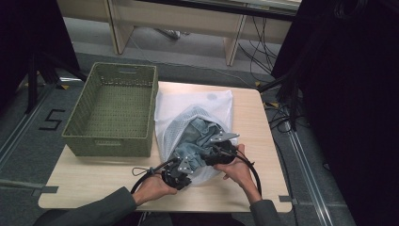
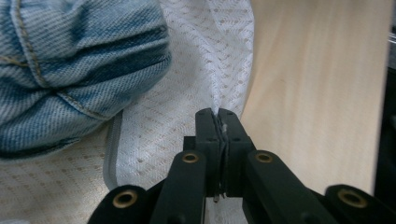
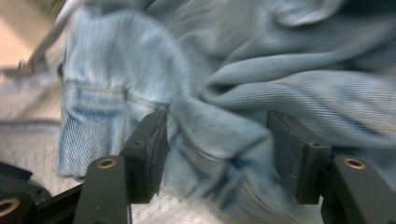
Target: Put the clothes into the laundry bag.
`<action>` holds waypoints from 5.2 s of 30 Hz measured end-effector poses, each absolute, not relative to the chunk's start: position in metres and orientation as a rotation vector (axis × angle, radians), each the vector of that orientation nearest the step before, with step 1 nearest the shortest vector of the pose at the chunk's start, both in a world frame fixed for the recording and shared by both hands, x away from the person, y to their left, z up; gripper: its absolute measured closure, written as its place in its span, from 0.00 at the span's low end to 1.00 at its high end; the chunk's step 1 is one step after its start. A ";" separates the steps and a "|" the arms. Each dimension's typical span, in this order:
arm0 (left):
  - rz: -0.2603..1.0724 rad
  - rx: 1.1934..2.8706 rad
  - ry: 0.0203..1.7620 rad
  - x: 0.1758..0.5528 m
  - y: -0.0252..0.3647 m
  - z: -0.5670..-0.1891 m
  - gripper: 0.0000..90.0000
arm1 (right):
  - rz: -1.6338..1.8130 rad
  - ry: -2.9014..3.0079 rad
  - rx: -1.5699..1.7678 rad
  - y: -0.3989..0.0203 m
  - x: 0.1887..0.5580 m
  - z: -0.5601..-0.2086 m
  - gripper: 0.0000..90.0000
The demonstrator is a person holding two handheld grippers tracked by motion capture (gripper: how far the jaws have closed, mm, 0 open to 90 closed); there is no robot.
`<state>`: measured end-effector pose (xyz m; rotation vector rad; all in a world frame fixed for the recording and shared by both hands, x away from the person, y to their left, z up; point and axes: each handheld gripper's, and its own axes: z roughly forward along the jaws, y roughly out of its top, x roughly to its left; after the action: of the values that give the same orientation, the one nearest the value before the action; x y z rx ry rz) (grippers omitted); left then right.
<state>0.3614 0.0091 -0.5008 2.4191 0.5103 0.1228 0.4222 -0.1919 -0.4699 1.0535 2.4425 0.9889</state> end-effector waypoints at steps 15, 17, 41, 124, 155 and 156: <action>0.092 2.469 0.461 0.345 0.020 -0.498 0.97 | 0.769 2.513 0.972 -0.138 0.401 -0.492 0.82; 0.090 2.472 0.425 0.345 0.020 -0.498 0.97 | 0.747 2.462 0.957 -0.132 0.411 -0.492 0.84; 0.081 2.417 0.409 0.348 0.010 -0.490 0.76 | 1.101 2.326 1.173 -0.191 0.434 -0.439 0.55; 0.115 2.321 0.500 0.335 0.034 -0.452 0.35 | 1.065 2.210 1.098 -0.215 0.443 -0.419 0.47; 0.257 2.249 0.818 0.357 0.125 -0.449 0.31 | 0.968 2.213 0.801 -0.203 0.399 -0.382 0.98; 0.258 2.254 0.818 0.358 0.127 -0.449 0.31 | 0.969 2.235 0.771 -0.205 0.394 -0.384 0.98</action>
<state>0.3578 0.1269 -0.4493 2.2536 0.8176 0.2583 0.3941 -0.2049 -0.3843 0.7707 2.2354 0.9695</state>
